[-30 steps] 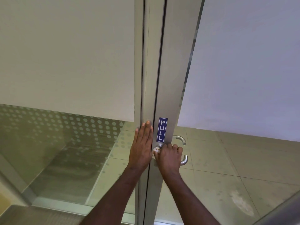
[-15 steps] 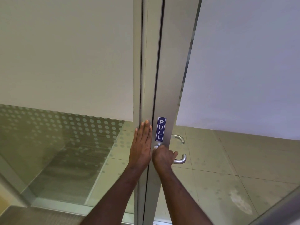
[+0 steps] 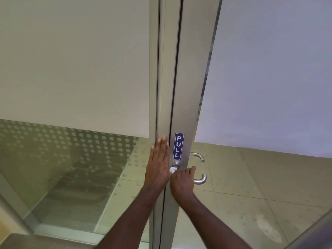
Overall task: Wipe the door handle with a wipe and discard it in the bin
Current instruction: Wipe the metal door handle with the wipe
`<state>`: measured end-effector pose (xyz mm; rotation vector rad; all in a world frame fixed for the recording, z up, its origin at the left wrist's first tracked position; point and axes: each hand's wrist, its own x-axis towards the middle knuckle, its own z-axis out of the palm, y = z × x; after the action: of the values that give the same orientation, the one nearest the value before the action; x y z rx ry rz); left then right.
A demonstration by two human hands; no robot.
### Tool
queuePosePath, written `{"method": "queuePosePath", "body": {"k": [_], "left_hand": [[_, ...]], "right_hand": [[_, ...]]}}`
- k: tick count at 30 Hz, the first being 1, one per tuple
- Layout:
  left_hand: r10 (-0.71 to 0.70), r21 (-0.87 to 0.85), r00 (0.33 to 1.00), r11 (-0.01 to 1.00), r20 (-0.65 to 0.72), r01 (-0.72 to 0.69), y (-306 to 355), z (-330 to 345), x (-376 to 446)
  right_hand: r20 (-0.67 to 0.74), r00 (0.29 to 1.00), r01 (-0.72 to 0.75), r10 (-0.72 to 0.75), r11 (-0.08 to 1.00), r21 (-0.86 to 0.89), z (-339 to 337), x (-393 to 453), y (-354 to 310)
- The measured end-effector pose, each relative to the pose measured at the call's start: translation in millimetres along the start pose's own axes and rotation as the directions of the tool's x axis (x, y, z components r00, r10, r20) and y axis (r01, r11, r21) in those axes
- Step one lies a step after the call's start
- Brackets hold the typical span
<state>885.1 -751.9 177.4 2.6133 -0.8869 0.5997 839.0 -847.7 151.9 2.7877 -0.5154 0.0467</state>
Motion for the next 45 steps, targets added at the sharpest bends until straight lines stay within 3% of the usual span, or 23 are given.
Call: {"method": "queuePosePath", "body": {"k": [4, 8, 11, 14, 17, 20, 22, 24, 27, 29, 30, 33, 36, 40, 45], "left_hand": [[0.004, 0.038, 1.0, 0.999, -0.012, -0.004, -3, 3, 2], [0.033, -0.038, 0.994, 0.999, -0.102, -0.037, -4, -2, -2], [0.052, 0.008, 0.988, 0.999, -0.147, -0.051, -8, 2, -3], [0.027, 0.035, 0.991, 0.999, -0.13, -0.023, -9, 3, -3], [0.019, 0.058, 0.992, 0.998, -0.128, -0.012, -6, 5, -2], [0.009, 0.055, 0.993, 0.998, -0.121, -0.002, -5, 8, -3], [0.006, 0.057, 0.992, 0.998, -0.124, 0.001, -5, 8, -3], [0.0, 0.053, 0.992, 0.999, -0.129, 0.007, -5, 9, -2], [-0.006, 0.036, 0.991, 0.999, -0.13, 0.01, -5, 10, -2], [-0.007, 0.029, 0.991, 1.0, -0.132, 0.011, -5, 10, -3], [-0.006, 0.026, 0.991, 1.0, -0.134, 0.01, -5, 10, -2], [-0.016, 0.01, 0.99, 1.0, -0.14, 0.018, -3, 11, -3], [-0.027, 0.002, 0.991, 1.0, -0.132, 0.028, -2, 12, -4], [-0.03, 0.007, 0.992, 0.999, -0.124, 0.031, -3, 12, -3], [-0.02, 0.01, 0.992, 1.0, -0.126, 0.022, -3, 12, -4]], "right_hand": [[-0.015, 0.998, -0.055, 0.056, 0.997, 0.059, -11, 12, -10], [-0.137, 0.978, 0.166, -0.16, 0.985, 0.038, 20, -14, 19], [-0.382, 0.877, 0.337, -0.29, 0.939, 0.062, 48, -20, 68], [-0.462, 0.797, 0.467, -0.389, 0.882, 0.064, 69, -18, 123], [-0.477, 0.802, 0.458, -0.36, 0.883, 0.105, 75, -20, 152], [-0.431, 0.862, 0.441, -0.266, 0.813, 0.38, 85, -22, 147], [-0.362, 0.923, 0.345, -0.128, 0.69, 0.637, 94, -26, 135], [-0.361, 0.932, 0.311, 0.014, 0.475, 0.823, 98, -30, 121], [-0.371, 0.894, 0.31, 0.252, 0.252, 0.917, 89, -33, 98], [-0.261, 0.889, 0.24, 0.377, 0.103, 0.965, 82, -28, 83], [-0.147, 0.89, 0.181, 0.431, -0.037, 0.983, 78, -24, 77], [0.269, 0.869, -0.02, 0.414, -0.515, 0.857, 70, -5, 76], [0.463, 0.859, -0.111, 0.216, -0.806, 0.581, 60, 4, 85], [0.516, 0.856, -0.124, 0.029, -0.958, 0.26, 58, 3, 84], [0.463, 0.886, -0.066, 0.014, -0.986, 0.156, 57, 0, 86]]}}
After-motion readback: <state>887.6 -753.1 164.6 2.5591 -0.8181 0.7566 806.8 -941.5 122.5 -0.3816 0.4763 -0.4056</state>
